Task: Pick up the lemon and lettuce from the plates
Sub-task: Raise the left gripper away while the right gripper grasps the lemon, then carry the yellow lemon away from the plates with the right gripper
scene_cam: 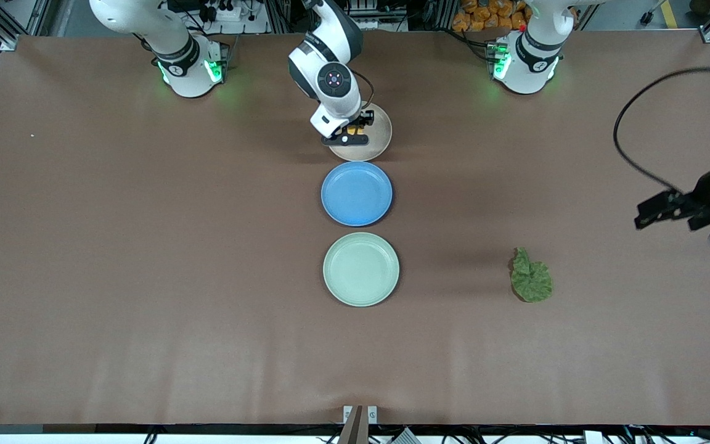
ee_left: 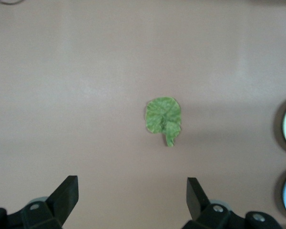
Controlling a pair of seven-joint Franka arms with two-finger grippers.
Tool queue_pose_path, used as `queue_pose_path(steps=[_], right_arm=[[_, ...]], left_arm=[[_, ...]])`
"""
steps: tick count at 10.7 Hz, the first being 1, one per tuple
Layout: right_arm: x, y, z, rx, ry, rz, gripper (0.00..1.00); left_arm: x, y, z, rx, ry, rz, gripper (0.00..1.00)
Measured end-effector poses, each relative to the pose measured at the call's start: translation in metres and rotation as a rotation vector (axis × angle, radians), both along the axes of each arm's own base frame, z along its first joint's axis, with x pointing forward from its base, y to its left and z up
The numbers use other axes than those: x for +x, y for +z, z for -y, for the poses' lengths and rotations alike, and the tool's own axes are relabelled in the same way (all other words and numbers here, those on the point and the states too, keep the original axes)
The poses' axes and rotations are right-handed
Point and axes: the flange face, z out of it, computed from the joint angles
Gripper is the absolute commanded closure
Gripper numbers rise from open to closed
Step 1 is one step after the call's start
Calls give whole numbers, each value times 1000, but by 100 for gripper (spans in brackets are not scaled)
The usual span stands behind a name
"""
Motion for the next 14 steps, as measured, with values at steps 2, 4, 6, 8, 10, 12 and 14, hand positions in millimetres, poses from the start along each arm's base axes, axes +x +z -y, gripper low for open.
queue_pose_path(steps=[2, 4, 6, 8, 10, 12, 14], right_arm=[[24, 10, 10, 4, -47, 22, 100], [66, 39, 40, -34, -70, 36, 100], [107, 80, 80, -72, -93, 65, 100], [143, 101, 119, -99, -141, 104, 100], [177, 105, 162, -131, -168, 137, 100], [216, 109, 225, -117, -116, 155, 100], [252, 104, 306, -100, -89, 152, 100]], left_arm=[[-22, 33, 6, 2, -9, 10, 0], [-42, 56, 13, 5, -21, -4, 0], [-62, 72, 19, 10, -29, 3, 0], [-76, 76, 21, 13, -30, 3, 0], [-79, 73, 22, 14, -30, -5, 0], [-79, 67, 23, 15, -31, -16, 0], [-76, 60, 23, 14, -30, -29, 0]])
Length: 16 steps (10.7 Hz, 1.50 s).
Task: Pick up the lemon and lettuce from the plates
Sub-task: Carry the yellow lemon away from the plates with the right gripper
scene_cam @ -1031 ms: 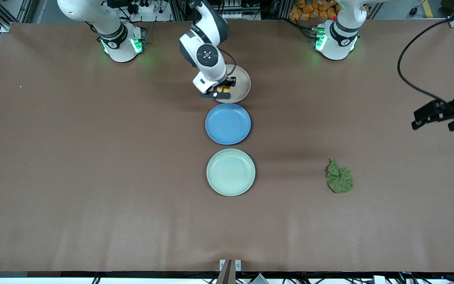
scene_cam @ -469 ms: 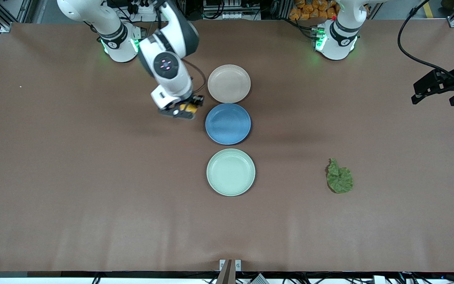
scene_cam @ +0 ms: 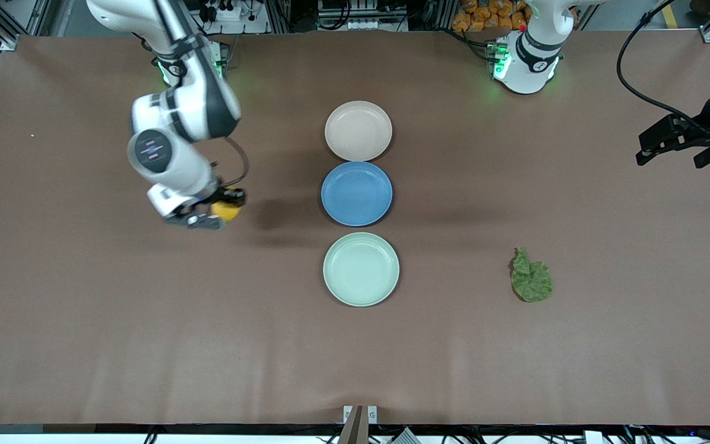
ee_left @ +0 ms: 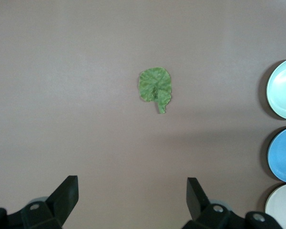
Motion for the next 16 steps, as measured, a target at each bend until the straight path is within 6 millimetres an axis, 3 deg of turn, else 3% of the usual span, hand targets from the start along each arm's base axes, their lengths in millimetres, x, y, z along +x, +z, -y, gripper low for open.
queue_pose_path(steps=[3, 5, 6, 9, 13, 16], right_arm=[[27, -36, 88, -15, 97, 13, 100], [37, -61, 129, -37, 148, 14, 100], [40, -68, 140, -40, 172, 6, 100], [52, -84, 150, -26, 224, -3, 0], [61, -105, 166, 42, 206, 10, 0], [67, -94, 168, 53, 203, 34, 0]], left_arm=[[5, -8, -5, -1, 9, -12, 0], [6, -9, -5, -1, 10, -9, 0], [7, -10, -4, -1, 8, -9, 0], [11, -18, -1, -2, 3, -19, 0], [13, -11, 1, -3, -2, 0, 0], [13, -11, 1, -3, -2, 2, 0]])
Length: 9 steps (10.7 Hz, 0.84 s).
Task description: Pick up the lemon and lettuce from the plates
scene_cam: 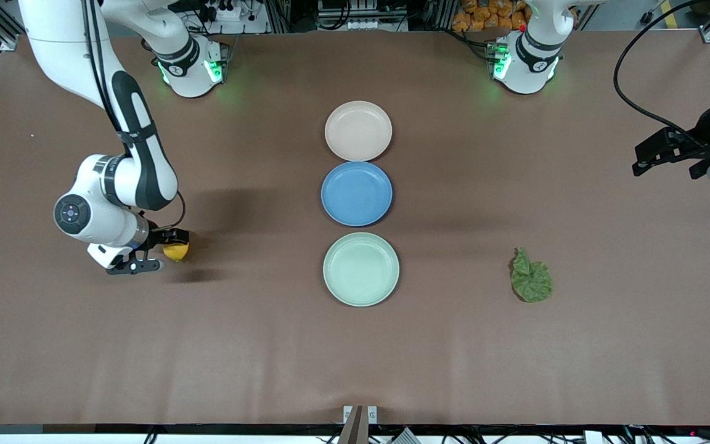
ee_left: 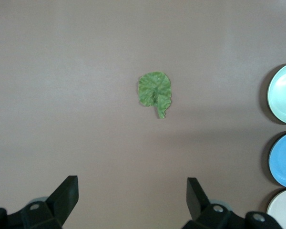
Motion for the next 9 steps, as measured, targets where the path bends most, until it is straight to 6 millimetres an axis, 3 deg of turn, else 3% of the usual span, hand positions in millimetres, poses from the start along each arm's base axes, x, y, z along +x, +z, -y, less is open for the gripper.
queue_pose_path(steps=[2, 4, 6, 9], right_arm=[[8, 28, 6, 30, -7, 46, 0], [8, 70, 24, 57, -14, 75, 0], [-1, 115, 35, 52, -17, 71, 0], [-21, 174, 31, 29, -35, 62, 0]], left_arm=[[3, 5, 0, -1, 0, 14, 0], [7, 3, 0, -2, 0, 12, 0], [9, 1, 0, -3, -1, 10, 0], [10, 4, 1, -4, -2, 17, 0]])
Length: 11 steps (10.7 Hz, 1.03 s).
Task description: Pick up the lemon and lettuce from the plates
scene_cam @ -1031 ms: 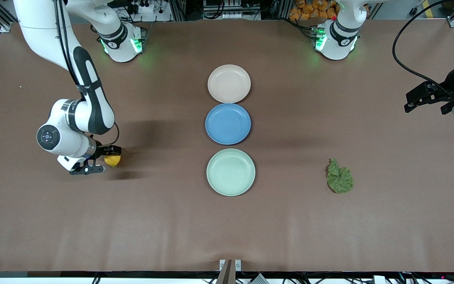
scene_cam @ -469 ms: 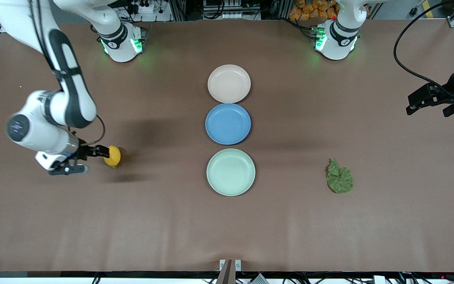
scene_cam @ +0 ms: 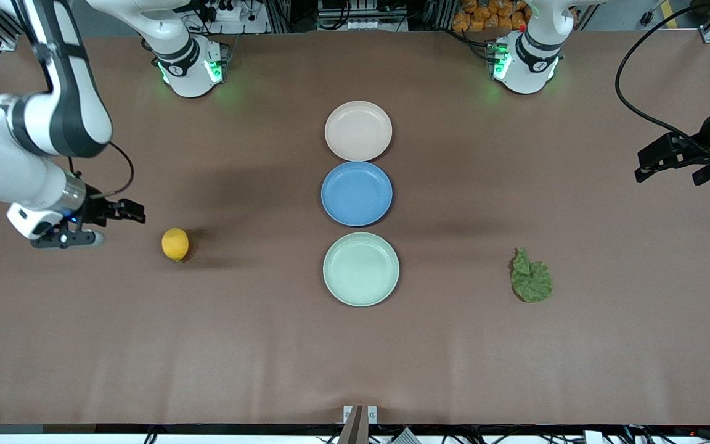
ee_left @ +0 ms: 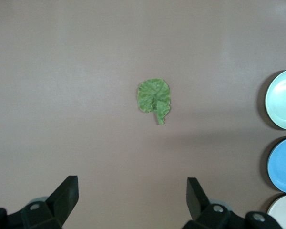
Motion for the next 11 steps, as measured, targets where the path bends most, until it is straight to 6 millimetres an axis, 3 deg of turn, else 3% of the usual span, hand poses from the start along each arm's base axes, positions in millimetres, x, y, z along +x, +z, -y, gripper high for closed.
queue_pose_path(steps=[4, 11], right_arm=[[-9, 79, 17, -27, -2, 7, 0], [-19, 207, 10, -30, 17, 59, 0]], left_arm=[[0, 7, 0, -1, -1, 15, 0], [-5, 18, 16, -2, -31, 31, 0]])
